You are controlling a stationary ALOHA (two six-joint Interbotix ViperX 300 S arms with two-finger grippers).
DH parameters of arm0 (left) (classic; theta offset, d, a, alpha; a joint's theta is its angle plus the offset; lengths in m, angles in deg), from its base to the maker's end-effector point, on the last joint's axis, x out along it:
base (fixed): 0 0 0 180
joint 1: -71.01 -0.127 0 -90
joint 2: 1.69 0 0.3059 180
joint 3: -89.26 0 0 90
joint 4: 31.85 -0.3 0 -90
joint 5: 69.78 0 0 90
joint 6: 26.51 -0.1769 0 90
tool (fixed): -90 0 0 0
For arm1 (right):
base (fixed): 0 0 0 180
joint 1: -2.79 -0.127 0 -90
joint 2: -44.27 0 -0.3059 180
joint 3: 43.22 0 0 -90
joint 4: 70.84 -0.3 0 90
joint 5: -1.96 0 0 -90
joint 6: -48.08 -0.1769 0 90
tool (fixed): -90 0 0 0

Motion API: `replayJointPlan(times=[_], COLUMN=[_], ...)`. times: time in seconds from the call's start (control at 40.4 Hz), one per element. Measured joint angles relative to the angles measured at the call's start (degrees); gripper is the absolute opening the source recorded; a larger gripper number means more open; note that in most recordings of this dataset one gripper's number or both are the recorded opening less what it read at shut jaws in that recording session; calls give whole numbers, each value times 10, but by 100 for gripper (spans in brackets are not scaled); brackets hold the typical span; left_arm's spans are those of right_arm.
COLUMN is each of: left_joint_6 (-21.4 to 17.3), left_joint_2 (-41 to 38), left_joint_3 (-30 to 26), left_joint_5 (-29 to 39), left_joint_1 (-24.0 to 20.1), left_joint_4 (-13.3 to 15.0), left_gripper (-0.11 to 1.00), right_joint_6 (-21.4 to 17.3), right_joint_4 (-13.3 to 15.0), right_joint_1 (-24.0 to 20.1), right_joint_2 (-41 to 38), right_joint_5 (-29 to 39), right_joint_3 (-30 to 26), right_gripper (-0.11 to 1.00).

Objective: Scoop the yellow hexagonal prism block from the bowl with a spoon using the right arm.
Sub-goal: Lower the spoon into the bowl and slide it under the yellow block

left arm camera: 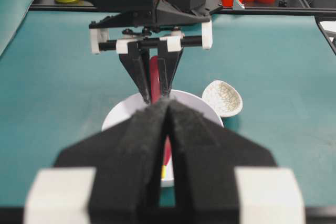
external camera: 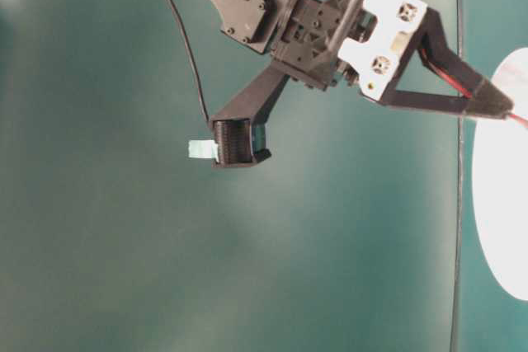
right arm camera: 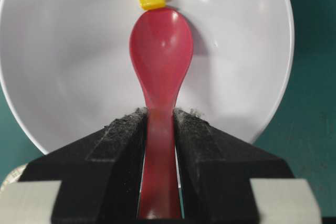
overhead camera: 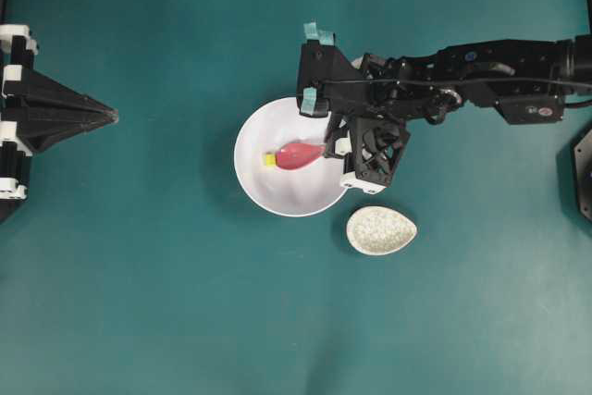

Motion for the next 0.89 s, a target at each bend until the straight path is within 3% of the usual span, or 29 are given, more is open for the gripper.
replayJointPlan(times=[0.89], left_joint_6=[1], left_joint_2=[3], left_joint_3=[-1], left_joint_5=[4], left_joint_1=[1], left_joint_4=[1], left_gripper=[0], right_joint_6=[0], right_joint_4=[-4], right_joint_1=[-10], right_joint_2=[-24], right_joint_5=[-34], right_joint_3=[0], right_gripper=[25])
